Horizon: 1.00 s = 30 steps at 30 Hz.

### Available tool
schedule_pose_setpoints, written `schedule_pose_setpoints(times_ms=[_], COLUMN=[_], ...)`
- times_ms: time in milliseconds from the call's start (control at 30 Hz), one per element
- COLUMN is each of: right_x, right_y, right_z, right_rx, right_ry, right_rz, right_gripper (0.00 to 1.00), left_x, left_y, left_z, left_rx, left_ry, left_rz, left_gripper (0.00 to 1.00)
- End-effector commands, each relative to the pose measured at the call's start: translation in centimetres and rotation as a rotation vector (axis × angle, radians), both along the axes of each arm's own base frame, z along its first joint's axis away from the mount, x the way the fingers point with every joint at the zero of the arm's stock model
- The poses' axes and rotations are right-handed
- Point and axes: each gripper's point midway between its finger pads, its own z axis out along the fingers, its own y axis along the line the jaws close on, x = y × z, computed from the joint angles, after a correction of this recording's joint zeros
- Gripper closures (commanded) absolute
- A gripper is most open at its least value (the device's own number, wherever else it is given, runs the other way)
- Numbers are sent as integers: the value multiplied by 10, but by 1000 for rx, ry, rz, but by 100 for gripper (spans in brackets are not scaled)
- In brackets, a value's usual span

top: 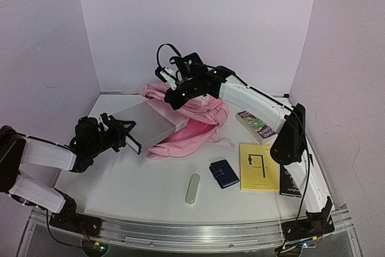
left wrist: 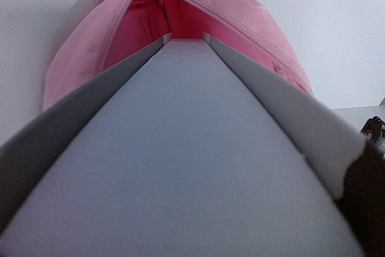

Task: Pack the student bag
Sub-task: Place the book in the student bag.

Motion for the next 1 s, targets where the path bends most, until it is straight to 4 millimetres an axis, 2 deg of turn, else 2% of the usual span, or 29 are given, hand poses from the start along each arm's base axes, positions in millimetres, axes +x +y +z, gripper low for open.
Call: schedule_pose_setpoints(times_ms=[0, 233, 500, 600, 700, 833, 900, 967], right_x=[-24, -32, -39, -41, -40, -36, -34, -32], right_y=[15, 21, 22, 22, 23, 23, 22, 21], right_z=[91, 88, 88, 88, 86, 85, 84, 85], right_rx=[191, 192, 184, 180, 178, 172, 168, 165], right_ry=[-100, -86, -82, -84, -83, -93, -99, -106], right_rz=[93, 133, 164, 172, 174, 163, 152, 141], right_gripper=[100, 100, 100, 100, 100, 100, 100, 100], left_x=[21, 49, 90, 105, 120, 139, 140, 135], left_y=[-18, -31, -54, -60, -64, -70, -74, -77], left_z=[80, 79, 67, 56, 41, 9, -6, -15], left_rx=[-168, -239, -317, -308, -284, -263, -253, -204], left_ry=[-277, -300, -308, -282, -226, -113, -56, -6], left_rz=[-27, -21, -8, 11, 50, 82, 74, 76], left_gripper=[100, 100, 99, 98, 89, 74, 65, 52])
